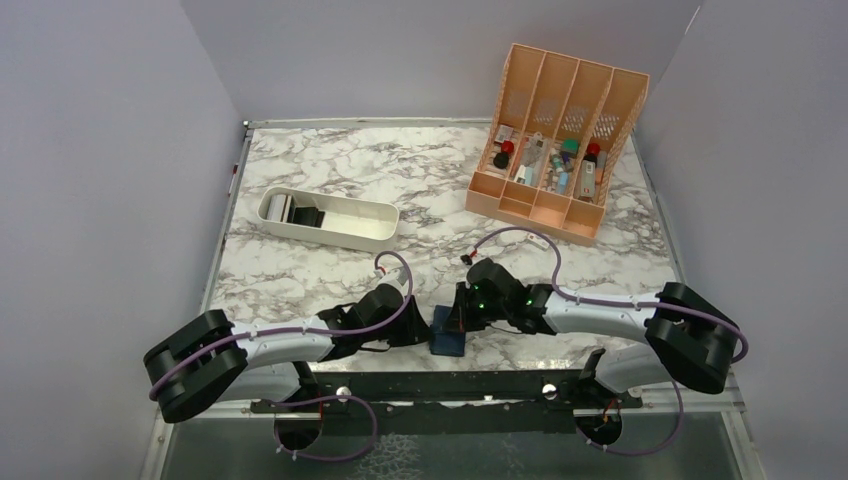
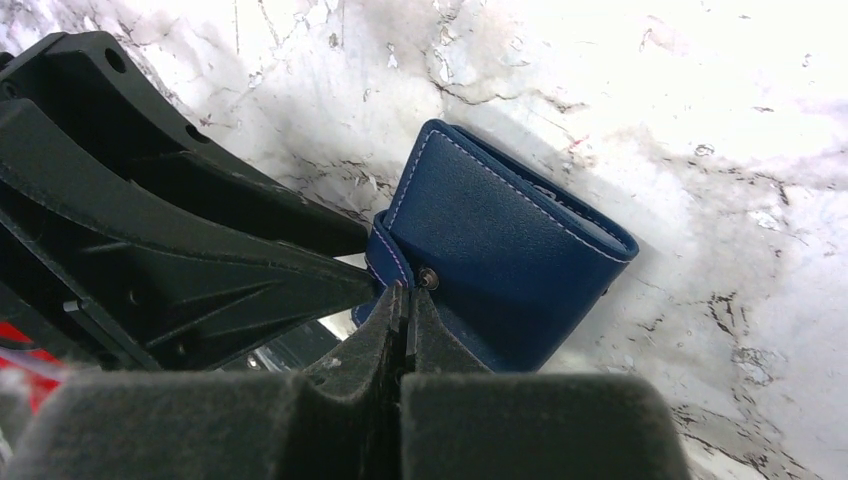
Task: Put the credit cards into the card holder
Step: Close the card holder at the center of the board.
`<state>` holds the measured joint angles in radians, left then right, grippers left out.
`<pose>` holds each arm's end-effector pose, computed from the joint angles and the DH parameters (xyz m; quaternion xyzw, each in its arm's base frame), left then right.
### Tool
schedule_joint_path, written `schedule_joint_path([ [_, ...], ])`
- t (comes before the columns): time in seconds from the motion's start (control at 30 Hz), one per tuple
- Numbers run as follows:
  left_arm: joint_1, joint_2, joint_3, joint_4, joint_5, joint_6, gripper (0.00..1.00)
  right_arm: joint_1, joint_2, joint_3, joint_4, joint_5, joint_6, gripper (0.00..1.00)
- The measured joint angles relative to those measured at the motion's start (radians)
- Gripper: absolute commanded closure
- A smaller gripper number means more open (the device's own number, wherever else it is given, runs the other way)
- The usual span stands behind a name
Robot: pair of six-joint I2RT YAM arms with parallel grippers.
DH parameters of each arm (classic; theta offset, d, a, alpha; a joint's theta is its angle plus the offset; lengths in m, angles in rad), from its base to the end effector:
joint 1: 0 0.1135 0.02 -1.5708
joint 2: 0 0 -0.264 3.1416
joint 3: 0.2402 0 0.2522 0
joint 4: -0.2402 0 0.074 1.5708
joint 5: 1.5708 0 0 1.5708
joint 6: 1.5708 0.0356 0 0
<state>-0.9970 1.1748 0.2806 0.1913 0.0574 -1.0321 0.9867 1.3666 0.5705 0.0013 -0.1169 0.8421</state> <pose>0.1079 -0.1707 0.1328 -0.0038 0.9070 -0.3707 0.1998 0.1384 0.2169 0.1609 -0.0888 0.9201 0.3322 0.1877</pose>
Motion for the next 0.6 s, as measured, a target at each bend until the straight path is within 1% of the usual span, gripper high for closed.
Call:
schedule_joint_path([
  [0.6,0.0,0.003,0.0,0.001,0.0,0.0,0.66,0.0,0.009,-0.005,-0.005,0.046,0.007,0.99],
])
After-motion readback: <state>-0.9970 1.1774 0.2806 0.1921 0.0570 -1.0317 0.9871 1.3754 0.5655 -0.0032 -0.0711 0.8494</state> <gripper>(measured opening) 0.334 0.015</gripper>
